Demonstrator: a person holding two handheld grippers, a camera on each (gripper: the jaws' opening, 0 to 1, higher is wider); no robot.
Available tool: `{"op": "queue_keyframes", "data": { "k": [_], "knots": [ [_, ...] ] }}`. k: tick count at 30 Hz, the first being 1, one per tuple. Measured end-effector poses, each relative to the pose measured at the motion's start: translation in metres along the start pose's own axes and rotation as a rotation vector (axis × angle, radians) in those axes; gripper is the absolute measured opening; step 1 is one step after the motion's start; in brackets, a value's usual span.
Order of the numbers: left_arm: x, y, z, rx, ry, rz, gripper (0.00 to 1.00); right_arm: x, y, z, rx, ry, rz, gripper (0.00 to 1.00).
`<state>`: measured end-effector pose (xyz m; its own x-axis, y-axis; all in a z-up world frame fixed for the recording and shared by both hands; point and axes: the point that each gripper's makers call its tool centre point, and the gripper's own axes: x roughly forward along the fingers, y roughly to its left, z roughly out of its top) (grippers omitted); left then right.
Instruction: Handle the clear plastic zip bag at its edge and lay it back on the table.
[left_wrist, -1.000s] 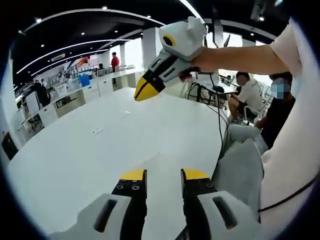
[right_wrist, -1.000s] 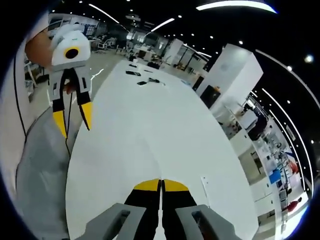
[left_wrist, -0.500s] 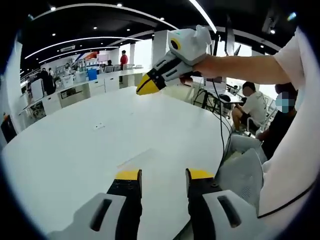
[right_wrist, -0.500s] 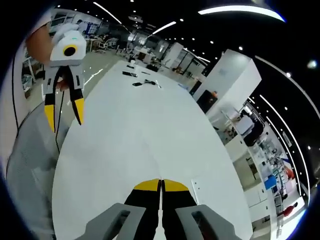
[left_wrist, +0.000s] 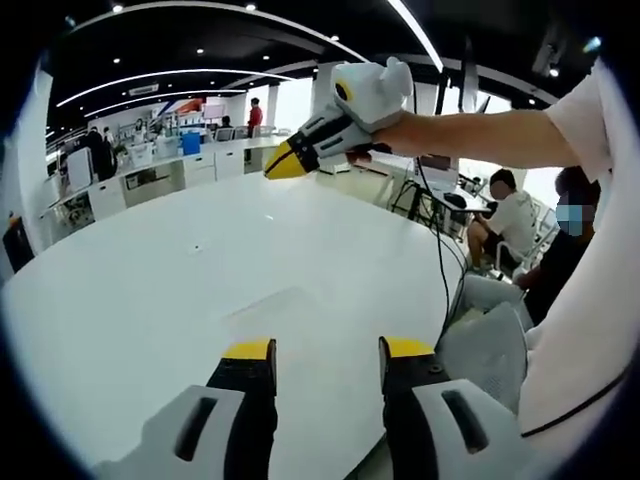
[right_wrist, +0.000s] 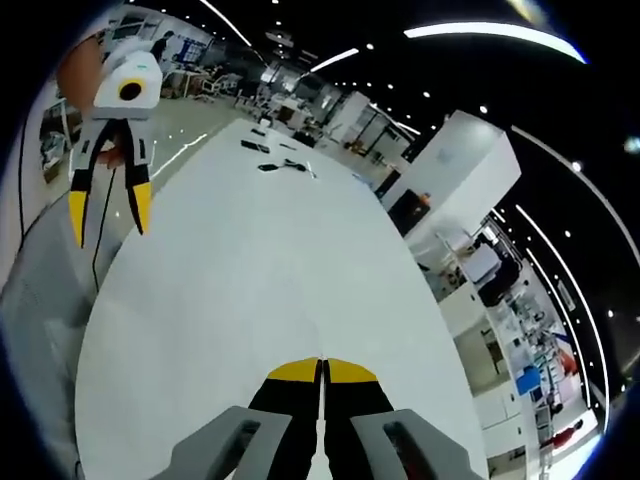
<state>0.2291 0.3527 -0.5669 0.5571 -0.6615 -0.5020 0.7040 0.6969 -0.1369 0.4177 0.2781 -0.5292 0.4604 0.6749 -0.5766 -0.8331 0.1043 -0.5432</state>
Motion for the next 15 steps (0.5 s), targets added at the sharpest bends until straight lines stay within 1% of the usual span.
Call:
{"op": "queue_keyframes", "data": {
  "k": [3, 12, 14, 15],
  "knots": [
    [0.000, 0.003, 0.000, -0.008, -0.002, 0.004, 0.39, 0.003, -0.004, 0.000, -0.028, -0.003, -0.005, 0.00],
    [-0.001, 0.008, -0.004, -0.030, -0.001, 0.011, 0.40, 0.009, -0.015, 0.002, -0.063, -0.004, -0.010, 0.00],
    [-0.001, 0.009, -0.004, -0.033, 0.000, 0.012, 0.40, 0.013, -0.021, 0.000, -0.073, -0.002, -0.010, 0.00],
    [-0.001, 0.010, -0.005, -0.034, -0.001, 0.015, 0.40, 0.016, -0.025, -0.002, -0.096, 0.004, -0.009, 0.00]
  ]
}}
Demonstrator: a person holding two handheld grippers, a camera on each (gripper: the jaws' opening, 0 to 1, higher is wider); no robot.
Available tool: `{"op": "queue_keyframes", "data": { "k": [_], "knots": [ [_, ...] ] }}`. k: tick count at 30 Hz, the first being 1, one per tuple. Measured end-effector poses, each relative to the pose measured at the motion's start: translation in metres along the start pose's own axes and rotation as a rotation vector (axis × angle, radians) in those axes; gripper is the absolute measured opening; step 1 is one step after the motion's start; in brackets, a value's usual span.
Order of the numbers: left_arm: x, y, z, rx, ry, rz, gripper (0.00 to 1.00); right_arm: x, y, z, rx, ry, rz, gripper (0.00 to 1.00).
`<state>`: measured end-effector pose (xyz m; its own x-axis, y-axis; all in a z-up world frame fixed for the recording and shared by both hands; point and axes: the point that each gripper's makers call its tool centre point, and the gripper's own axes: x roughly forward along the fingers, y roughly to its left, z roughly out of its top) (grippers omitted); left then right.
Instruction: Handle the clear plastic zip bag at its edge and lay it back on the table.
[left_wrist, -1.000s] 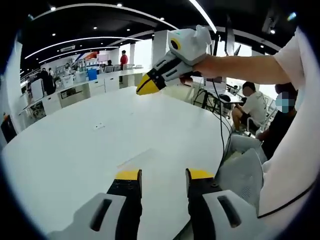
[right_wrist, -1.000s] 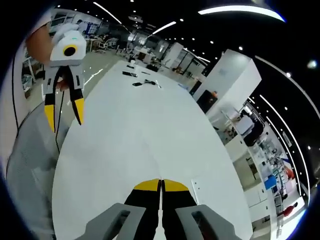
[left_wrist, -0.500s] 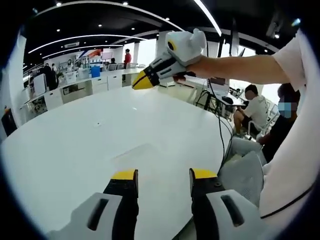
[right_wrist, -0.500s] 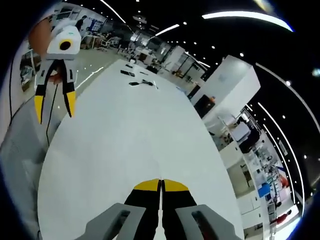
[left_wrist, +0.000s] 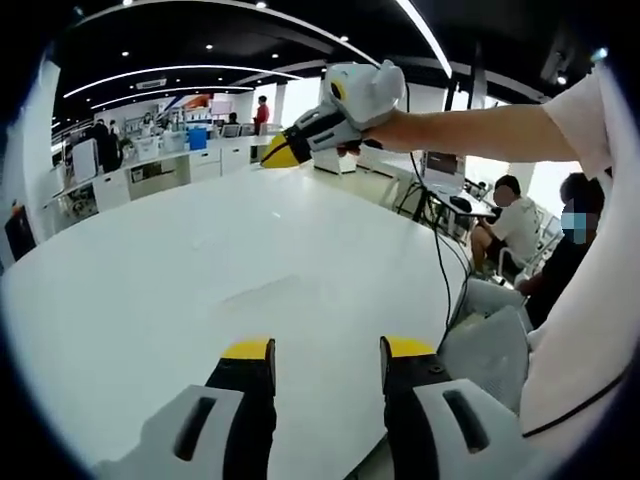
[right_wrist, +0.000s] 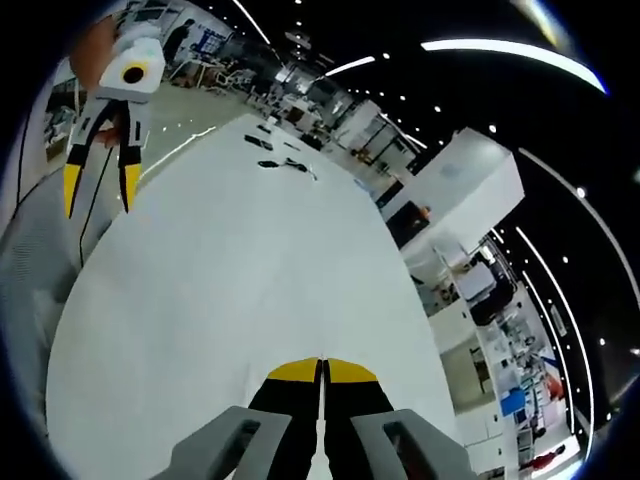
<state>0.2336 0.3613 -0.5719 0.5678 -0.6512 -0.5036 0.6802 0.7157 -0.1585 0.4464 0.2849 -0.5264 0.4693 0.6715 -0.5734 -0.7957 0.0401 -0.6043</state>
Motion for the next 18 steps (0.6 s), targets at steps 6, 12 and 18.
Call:
{"op": "queue_keyframes", "data": {
  "k": [6, 12, 18],
  "knots": [
    [0.000, 0.003, 0.000, -0.014, -0.004, 0.006, 0.40, 0.007, -0.010, -0.002, -0.019, -0.005, -0.005, 0.00],
    [0.000, 0.006, 0.000, -0.022, -0.007, 0.010, 0.39, 0.012, -0.015, 0.000, -0.059, -0.015, -0.021, 0.00],
    [0.000, 0.007, -0.001, -0.029, -0.007, 0.009, 0.39, 0.014, -0.009, 0.003, -0.090, -0.030, -0.033, 0.00]
  ]
}}
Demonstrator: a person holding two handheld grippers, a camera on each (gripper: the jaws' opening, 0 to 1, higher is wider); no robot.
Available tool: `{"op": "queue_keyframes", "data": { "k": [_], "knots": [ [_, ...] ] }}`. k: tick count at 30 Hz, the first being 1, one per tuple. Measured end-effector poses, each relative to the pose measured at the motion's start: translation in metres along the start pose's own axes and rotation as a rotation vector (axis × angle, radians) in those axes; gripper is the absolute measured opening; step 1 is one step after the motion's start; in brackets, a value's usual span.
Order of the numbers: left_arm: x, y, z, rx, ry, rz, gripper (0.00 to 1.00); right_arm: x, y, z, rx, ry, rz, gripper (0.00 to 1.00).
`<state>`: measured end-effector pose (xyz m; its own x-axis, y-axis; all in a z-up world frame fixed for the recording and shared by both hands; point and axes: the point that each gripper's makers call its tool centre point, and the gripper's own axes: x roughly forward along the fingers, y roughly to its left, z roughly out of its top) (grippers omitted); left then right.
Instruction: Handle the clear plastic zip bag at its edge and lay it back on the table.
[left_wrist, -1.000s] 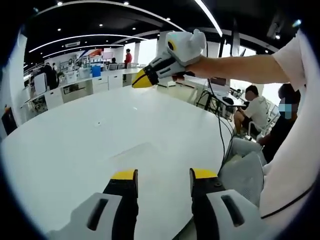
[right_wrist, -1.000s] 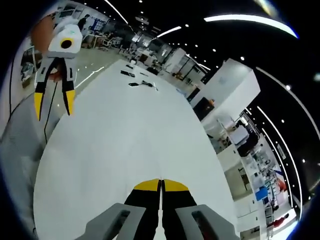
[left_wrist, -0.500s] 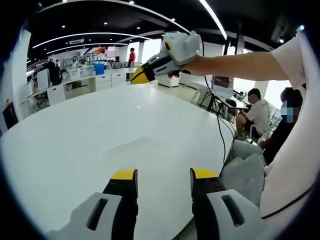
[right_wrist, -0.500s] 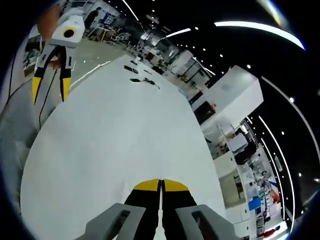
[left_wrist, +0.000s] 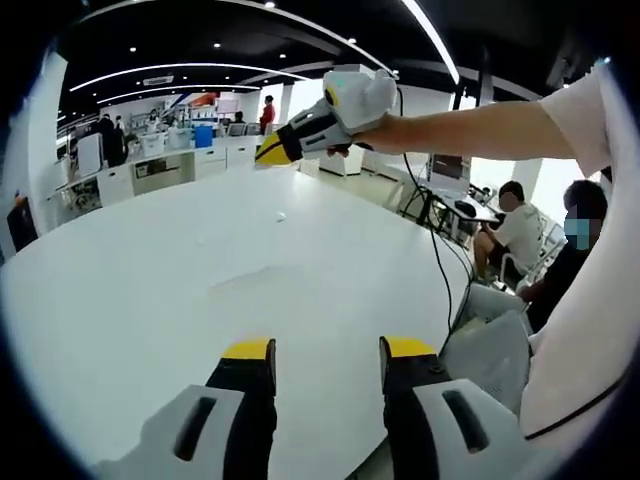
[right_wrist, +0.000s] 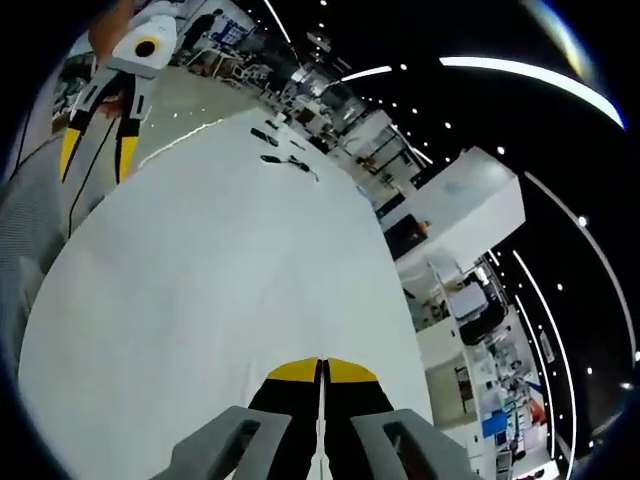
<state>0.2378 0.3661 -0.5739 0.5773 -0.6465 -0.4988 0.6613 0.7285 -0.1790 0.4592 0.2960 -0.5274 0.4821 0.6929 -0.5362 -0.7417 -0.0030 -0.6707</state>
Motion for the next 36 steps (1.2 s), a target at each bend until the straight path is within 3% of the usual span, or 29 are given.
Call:
{"op": "queue_keyframes", "data": {
  "k": [7, 18, 26, 31, 36],
  "knots": [
    [0.000, 0.001, -0.001, -0.004, -0.001, 0.001, 0.39, 0.001, 0.017, -0.002, -0.040, -0.010, -0.002, 0.00],
    [0.001, -0.001, -0.002, -0.007, 0.000, -0.002, 0.39, -0.004, 0.055, -0.008, -0.031, -0.021, 0.019, 0.00],
    [0.002, -0.001, -0.003, -0.005, 0.001, -0.005, 0.39, -0.009, 0.090, 0.001, -0.085, -0.050, 0.048, 0.00],
    [0.002, -0.003, -0.003, -0.001, 0.004, -0.009, 0.39, -0.008, 0.112, -0.002, -0.137, -0.038, 0.079, 0.00],
    [0.002, -0.006, -0.004, 0.001, 0.008, -0.012, 0.39, -0.009, 0.127, -0.006, -0.136, -0.037, 0.095, 0.00]
  ]
}}
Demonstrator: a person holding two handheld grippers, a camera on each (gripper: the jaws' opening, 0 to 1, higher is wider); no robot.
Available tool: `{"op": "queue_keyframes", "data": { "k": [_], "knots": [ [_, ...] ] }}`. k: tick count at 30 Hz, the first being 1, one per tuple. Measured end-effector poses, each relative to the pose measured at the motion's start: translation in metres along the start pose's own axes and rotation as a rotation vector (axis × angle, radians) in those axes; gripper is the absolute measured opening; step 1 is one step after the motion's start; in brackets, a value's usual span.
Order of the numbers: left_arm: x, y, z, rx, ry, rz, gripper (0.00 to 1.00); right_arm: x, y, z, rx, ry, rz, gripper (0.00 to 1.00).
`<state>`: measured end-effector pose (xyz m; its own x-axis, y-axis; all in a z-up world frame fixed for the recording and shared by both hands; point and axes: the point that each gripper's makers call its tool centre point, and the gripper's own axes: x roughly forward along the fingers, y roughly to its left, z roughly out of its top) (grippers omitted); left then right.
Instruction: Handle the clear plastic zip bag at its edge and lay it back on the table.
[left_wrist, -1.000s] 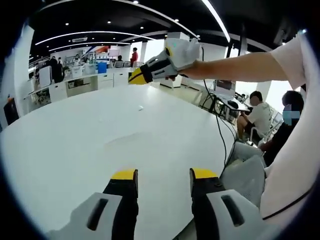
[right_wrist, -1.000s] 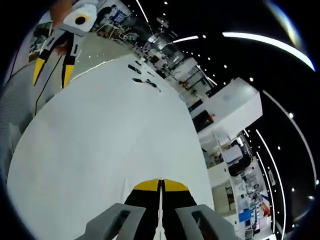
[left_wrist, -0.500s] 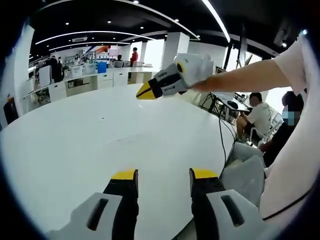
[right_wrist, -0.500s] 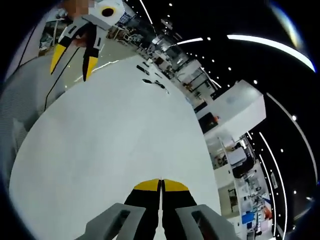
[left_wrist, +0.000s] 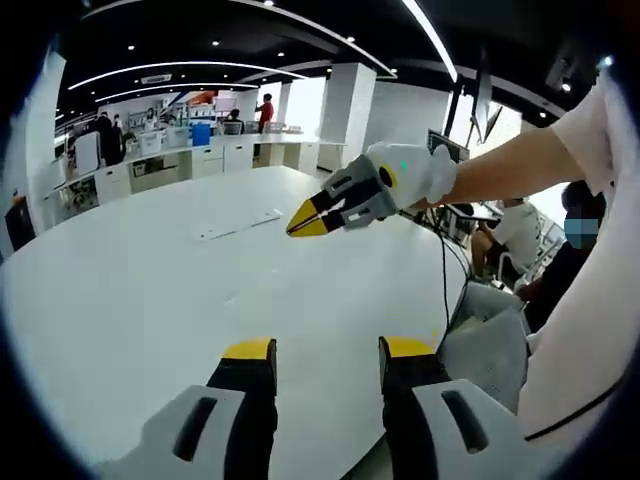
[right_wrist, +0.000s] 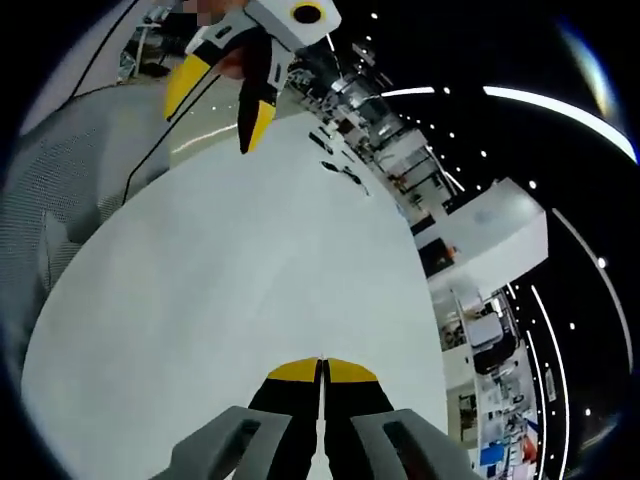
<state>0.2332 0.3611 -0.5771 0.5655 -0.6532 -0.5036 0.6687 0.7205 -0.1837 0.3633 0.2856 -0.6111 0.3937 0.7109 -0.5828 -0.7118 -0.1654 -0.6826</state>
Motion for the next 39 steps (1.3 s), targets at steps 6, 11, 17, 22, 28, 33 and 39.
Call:
{"op": "queue_keyframes", "data": {
  "k": [6, 11, 17, 22, 28, 33, 39],
  "knots": [
    [0.002, -0.003, -0.002, 0.000, 0.007, -0.006, 0.39, 0.000, 0.014, -0.001, -0.013, 0.004, 0.010, 0.00],
    [0.003, -0.005, -0.002, 0.001, 0.010, -0.010, 0.39, 0.003, 0.026, -0.004, -0.005, 0.011, 0.018, 0.00],
    [0.005, -0.005, -0.005, 0.000, 0.019, -0.016, 0.38, 0.005, 0.036, -0.003, 0.011, 0.015, 0.017, 0.00],
    [0.005, -0.006, -0.005, -0.001, 0.021, -0.017, 0.38, 0.007, 0.041, -0.006, 0.053, 0.021, 0.016, 0.00],
    [0.005, -0.006, -0.006, -0.001, 0.023, -0.017, 0.38, 0.008, 0.047, -0.006, 0.072, 0.025, 0.017, 0.00],
    [0.006, -0.007, -0.008, -0.002, 0.025, -0.017, 0.38, 0.011, 0.056, -0.006, 0.090, 0.030, 0.024, 0.00],
    [0.005, -0.007, -0.010, -0.005, 0.028, -0.018, 0.38, 0.012, 0.064, -0.005, 0.117, 0.037, 0.025, 0.00]
  ]
}}
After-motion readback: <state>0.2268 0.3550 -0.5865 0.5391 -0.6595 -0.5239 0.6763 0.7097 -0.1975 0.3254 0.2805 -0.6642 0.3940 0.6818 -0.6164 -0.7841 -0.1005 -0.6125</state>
